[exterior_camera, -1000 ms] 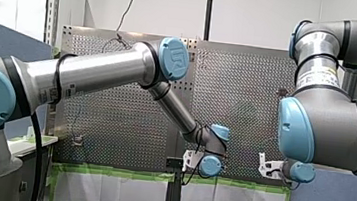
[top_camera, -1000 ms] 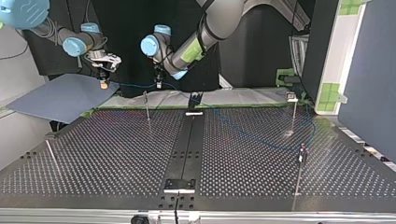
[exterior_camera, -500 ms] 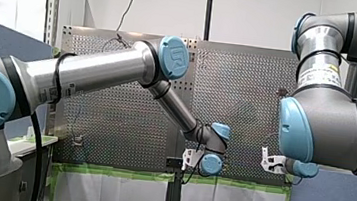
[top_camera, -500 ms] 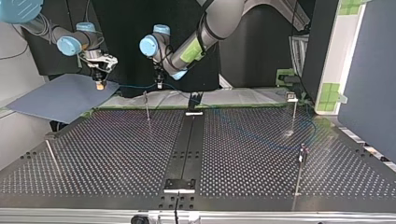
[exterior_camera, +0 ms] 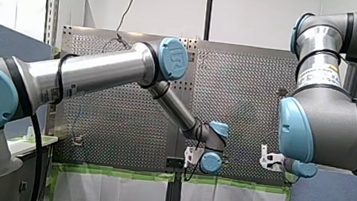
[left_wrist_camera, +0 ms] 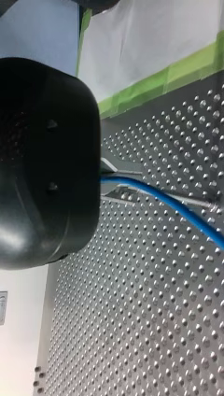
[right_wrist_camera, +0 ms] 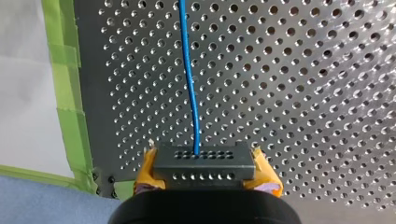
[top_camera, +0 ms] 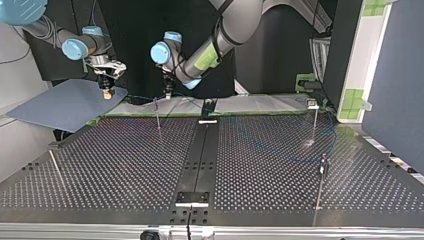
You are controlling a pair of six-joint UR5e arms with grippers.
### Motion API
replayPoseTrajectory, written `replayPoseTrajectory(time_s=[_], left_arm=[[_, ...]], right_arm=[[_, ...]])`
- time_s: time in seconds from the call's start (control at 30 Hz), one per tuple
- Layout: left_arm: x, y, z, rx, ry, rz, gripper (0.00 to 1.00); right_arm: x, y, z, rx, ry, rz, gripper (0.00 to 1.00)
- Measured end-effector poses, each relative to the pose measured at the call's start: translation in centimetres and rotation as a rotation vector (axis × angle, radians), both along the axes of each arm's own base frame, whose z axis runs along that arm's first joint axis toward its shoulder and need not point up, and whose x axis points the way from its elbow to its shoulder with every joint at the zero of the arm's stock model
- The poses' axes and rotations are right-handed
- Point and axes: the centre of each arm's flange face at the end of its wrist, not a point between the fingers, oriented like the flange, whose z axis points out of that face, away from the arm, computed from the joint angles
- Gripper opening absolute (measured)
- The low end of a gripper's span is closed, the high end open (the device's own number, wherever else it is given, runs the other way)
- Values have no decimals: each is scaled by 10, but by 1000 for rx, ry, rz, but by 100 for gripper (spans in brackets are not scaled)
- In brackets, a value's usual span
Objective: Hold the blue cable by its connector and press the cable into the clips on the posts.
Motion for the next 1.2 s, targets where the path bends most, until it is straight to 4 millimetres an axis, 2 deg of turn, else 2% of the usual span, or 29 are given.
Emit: replayPoseTrajectory(time_s=[0.17,0.27,0.63,0.97,1.2], left_arm=[[5,10,-16,17,15,-2,0],[11,13,-18,12,13,-4,0],[41,15,-4,-23,-9,-18,0],[64,16,9,-54,-27,-40,0],[71,19,4,-51,-18,-43,0]], right_arm=[[2,-1,1,-6,-9,3,0],[3,-1,1,-10,-12,4,0],[7,-9,-8,-18,-39,8,0],[13,-31,2,-49,-67,16,0],[15,-43,9,-71,-85,17,0]])
